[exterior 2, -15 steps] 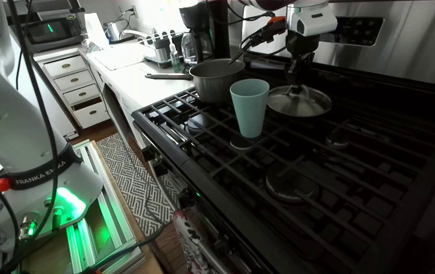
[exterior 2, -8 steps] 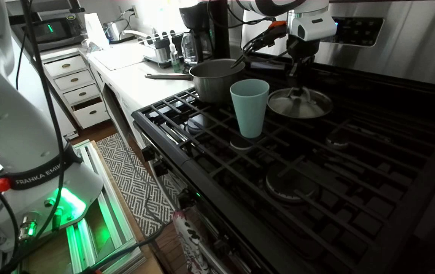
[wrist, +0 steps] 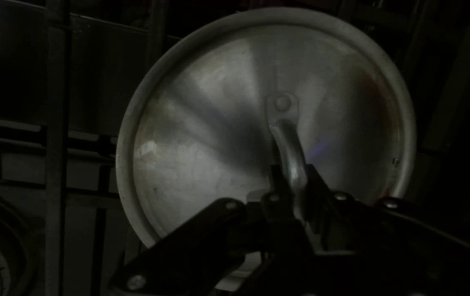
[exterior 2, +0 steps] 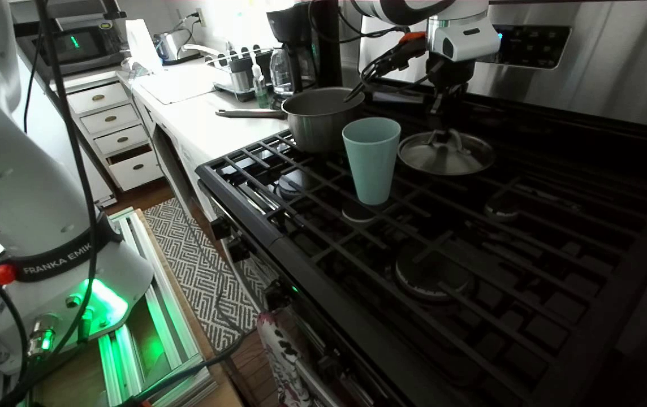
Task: Remove the lid from the pot, put it on the stove and then pour the contents of the cup on the stove into the pot
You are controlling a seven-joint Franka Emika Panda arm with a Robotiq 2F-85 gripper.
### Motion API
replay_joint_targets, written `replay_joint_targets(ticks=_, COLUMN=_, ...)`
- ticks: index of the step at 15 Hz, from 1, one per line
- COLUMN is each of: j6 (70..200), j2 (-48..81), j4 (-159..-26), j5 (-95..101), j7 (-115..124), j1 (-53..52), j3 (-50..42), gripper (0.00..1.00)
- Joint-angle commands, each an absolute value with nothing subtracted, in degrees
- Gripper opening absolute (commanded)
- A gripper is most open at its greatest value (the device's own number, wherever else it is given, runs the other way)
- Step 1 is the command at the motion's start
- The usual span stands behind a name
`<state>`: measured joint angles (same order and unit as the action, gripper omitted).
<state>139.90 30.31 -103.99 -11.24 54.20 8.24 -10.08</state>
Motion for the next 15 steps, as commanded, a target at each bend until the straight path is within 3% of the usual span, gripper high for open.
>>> replay_joint_targets(ticks=1, j6=140.08, j2=32.37, j4=-102.24, j5=-11.77, j7=54.15, j1=7.55, j3=-10.4, gripper=0.04)
replay_joint_targets(ticks=8, j6=140.01, j2=32.49, j4=-102.46, j5=-11.62, j7=54.07, j1=7.48, j3=-10.47, gripper=0.04)
replay_joint_targets(ticks=9, j6=140.0, j2=32.5, j4=-102.46, j5=-11.63, j7=54.05, j1=7.49, j3=-10.47, gripper=0.09)
replay_joint_targets(ticks=11, j6=140.01, j2=32.52, j4=-102.48, j5=-11.6, j7=54.13, j1=7.47, j3=-10.52, gripper=0.41)
replay_joint_targets(ticks=15, j6=140.34, j2=31.84, j4=-103.31, j5=-11.74, j7=53.72, j1=7.43, j3=-10.59, gripper=0.68)
